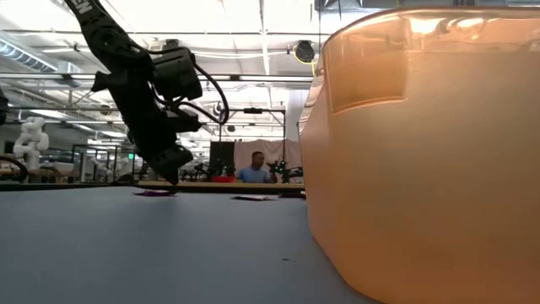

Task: Sort candy
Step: Put the purple candy pack into the transparent bin

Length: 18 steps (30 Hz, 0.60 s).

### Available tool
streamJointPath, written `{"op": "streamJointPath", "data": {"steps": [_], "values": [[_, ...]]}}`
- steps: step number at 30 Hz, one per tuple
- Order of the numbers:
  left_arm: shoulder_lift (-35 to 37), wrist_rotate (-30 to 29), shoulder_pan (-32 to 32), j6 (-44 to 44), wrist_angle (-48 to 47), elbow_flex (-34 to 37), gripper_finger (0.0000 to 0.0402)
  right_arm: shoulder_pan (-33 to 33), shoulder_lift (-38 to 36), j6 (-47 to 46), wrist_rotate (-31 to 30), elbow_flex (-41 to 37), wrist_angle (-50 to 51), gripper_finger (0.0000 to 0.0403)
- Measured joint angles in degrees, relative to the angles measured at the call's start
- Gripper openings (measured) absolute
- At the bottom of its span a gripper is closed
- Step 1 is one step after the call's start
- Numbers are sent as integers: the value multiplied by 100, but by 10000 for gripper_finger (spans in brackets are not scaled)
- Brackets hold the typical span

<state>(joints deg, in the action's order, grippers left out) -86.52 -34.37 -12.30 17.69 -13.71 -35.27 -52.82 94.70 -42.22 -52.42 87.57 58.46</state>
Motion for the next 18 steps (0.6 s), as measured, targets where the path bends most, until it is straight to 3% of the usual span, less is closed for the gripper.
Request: {"op": "streamJointPath", "data": {"steps": [5,9,15,18], "values": [[-102,-283,-170,3,193,70,162,-2,79,17,17,0,1,107],[-168,-260,-251,0,598,281,199,-2,231,101,28,0,37,107],[-253,-252,-399,-4,673,432,206,-2,355,133,20,-2,35,107],[-261,-230,-503,-106,756,504,189,-2,356,133,12,-2,32,107]]}}
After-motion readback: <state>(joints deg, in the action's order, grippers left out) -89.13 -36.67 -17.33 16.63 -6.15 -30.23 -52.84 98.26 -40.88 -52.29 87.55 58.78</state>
